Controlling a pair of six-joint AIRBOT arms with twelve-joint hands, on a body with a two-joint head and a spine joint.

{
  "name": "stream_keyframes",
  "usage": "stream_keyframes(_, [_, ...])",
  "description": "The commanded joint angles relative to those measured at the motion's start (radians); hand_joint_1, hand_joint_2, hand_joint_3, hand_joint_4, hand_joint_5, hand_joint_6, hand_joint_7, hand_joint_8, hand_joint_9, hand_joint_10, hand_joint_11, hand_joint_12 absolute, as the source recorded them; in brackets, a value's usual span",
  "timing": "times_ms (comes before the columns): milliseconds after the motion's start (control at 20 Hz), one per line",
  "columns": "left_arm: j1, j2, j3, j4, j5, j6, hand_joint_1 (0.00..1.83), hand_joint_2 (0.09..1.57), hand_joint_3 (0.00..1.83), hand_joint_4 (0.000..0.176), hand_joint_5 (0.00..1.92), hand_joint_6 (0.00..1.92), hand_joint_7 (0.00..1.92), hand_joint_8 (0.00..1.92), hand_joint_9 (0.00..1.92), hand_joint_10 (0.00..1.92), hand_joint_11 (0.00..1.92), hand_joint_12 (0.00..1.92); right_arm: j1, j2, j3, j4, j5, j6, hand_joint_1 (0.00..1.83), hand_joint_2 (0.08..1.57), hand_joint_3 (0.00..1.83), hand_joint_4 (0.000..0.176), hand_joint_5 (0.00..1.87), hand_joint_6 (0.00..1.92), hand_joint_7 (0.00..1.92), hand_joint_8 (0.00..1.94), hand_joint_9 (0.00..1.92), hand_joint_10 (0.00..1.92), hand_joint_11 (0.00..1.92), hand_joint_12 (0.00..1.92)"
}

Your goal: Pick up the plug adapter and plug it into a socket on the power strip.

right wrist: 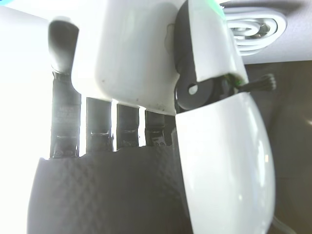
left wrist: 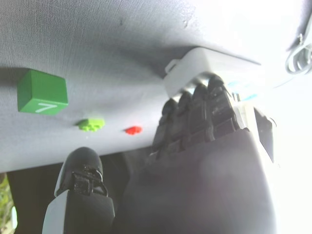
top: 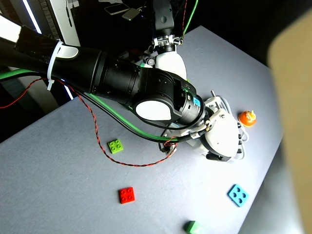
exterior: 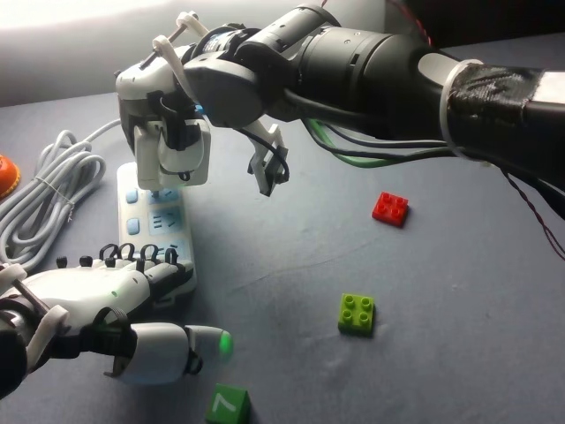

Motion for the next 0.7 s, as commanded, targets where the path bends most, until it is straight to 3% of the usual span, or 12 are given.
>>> stream_keyframes(0, [0.012,0.004,-0.005,-0.038,0.006,-0.008,0.0,1.17,0.0,0.0,0.01,0.0,0.03,0.01,0.02,0.01,0.01,0.0,0.013,0.0,-0.007,-0.005,0.058,-0.006,1.37,1.14,0.0,0.0,0.92,0.85,0.94,1.11,0.83,1.41,0.79,1.5])
stream_keyframes(200, [0.012,0.004,-0.004,-0.038,0.006,-0.008,0.0,1.18,0.0,0.0,0.03,0.01,0.05,0.01,0.04,0.01,0.02,0.01,0.019,-0.012,-0.018,-0.009,0.057,-0.008,1.37,1.14,0.0,0.0,0.95,0.81,0.9,1.15,0.83,1.42,0.82,1.47])
stream_keyframes(500, [0.014,0.003,-0.004,-0.038,0.006,-0.008,0.0,1.17,0.0,0.0,0.02,0.0,0.05,0.0,0.03,0.0,0.0,0.01,0.004,-0.015,-0.037,-0.023,0.058,-0.008,1.37,1.16,0.0,0.0,0.84,0.95,0.91,1.15,0.82,1.46,0.79,1.53])
stream_keyframes(650, [0.015,0.003,-0.004,-0.038,0.006,-0.008,0.0,1.17,0.0,0.0,0.02,0.0,0.05,0.0,0.04,0.0,0.0,0.01,-0.005,-0.02,-0.037,-0.023,0.067,-0.008,1.38,1.13,0.0,0.0,0.9,0.89,0.96,1.05,0.86,1.39,0.82,1.47])
